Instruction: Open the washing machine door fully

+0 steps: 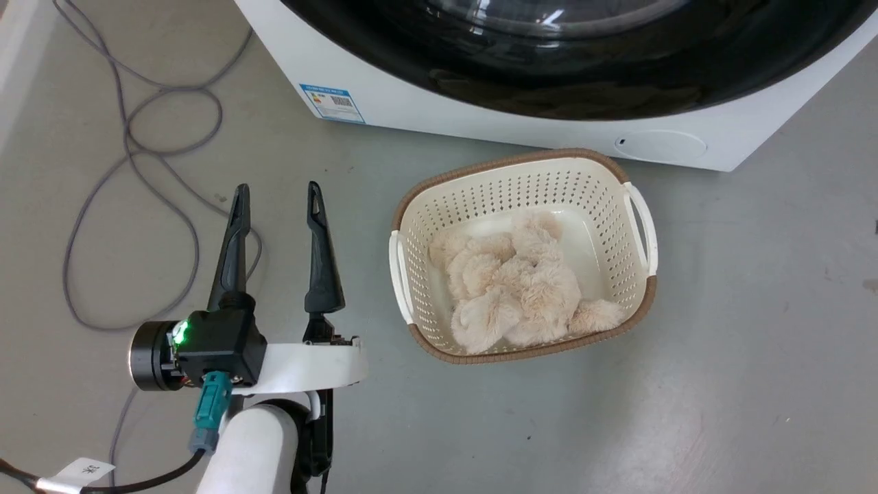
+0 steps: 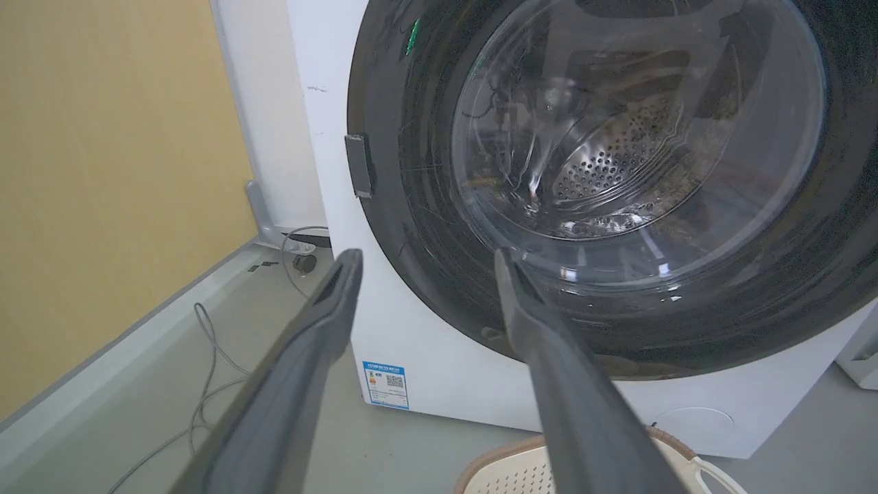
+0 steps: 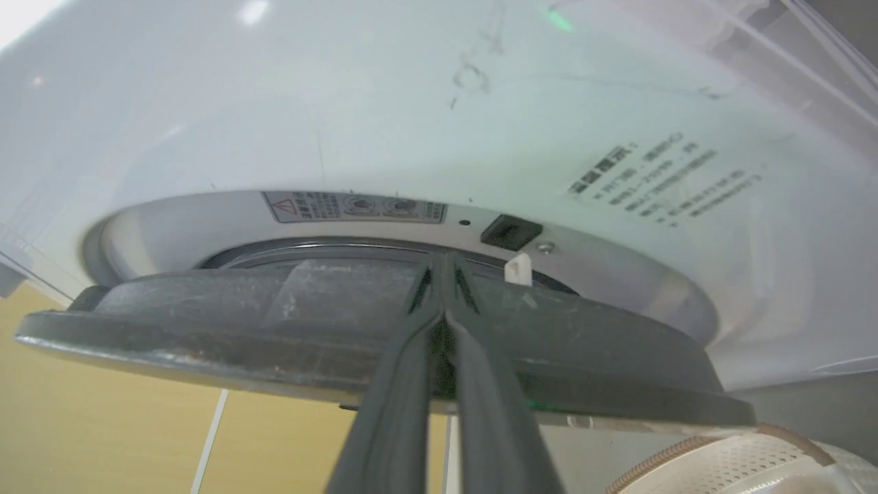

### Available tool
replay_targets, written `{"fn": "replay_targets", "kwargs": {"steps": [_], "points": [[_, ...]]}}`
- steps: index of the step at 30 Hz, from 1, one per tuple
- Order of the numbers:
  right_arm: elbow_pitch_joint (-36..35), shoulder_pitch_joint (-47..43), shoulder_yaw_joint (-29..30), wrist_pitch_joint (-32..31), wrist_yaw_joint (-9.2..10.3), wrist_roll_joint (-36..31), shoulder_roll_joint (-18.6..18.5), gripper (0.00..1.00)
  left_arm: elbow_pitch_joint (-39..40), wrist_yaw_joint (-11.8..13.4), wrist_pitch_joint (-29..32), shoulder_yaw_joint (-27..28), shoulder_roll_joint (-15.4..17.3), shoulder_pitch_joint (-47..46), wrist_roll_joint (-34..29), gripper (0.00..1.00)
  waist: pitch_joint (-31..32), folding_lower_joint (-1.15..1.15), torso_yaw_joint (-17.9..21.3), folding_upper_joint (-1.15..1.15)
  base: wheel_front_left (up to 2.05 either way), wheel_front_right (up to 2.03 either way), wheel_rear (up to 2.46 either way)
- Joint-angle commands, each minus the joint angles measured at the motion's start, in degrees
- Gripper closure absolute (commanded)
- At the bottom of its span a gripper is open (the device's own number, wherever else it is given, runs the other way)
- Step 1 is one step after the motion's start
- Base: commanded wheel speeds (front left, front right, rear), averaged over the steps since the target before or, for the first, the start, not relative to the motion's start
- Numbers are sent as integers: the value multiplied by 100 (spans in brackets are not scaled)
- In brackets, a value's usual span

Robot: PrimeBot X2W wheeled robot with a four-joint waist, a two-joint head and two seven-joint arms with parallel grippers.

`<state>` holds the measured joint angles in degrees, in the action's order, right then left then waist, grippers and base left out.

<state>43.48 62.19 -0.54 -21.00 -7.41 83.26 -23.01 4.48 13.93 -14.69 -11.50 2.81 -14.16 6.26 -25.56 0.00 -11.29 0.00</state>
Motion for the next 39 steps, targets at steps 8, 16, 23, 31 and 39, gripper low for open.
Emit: {"fn": "replay_targets", "kwargs": {"steps": [8, 16, 23, 31, 39], "points": [[-306, -663, -393, -368, -8, 32, 208, 100, -52, -23, -30, 133, 7, 96, -32, 0, 298, 0, 100, 0, 0, 0, 0], [-731, -1155, -580, -663, -8, 197, 288, 100, -72, -92, -30, 222, 7, 255, -82, 0, 555, 0, 301, 0, 0, 0, 0], [-1454, -1745, -744, -1021, -8, 408, 332, 100, -103, -133, -30, 286, 7, 353, -118, 0, 737, 0, 434, 0, 0, 0, 0], [-2145, -2398, -952, -1323, -8, 560, 420, 100, -172, -206, -30, 372, 7, 497, -159, 0, 1000, 0, 513, 0, 0, 0, 0], [-3140, -3235, -1316, -1570, -8, 640, 595, 100, -222, -295, -30, 457, 7, 726, -205, 0, 1346, 0, 523, 0, 0, 0, 0]]}}
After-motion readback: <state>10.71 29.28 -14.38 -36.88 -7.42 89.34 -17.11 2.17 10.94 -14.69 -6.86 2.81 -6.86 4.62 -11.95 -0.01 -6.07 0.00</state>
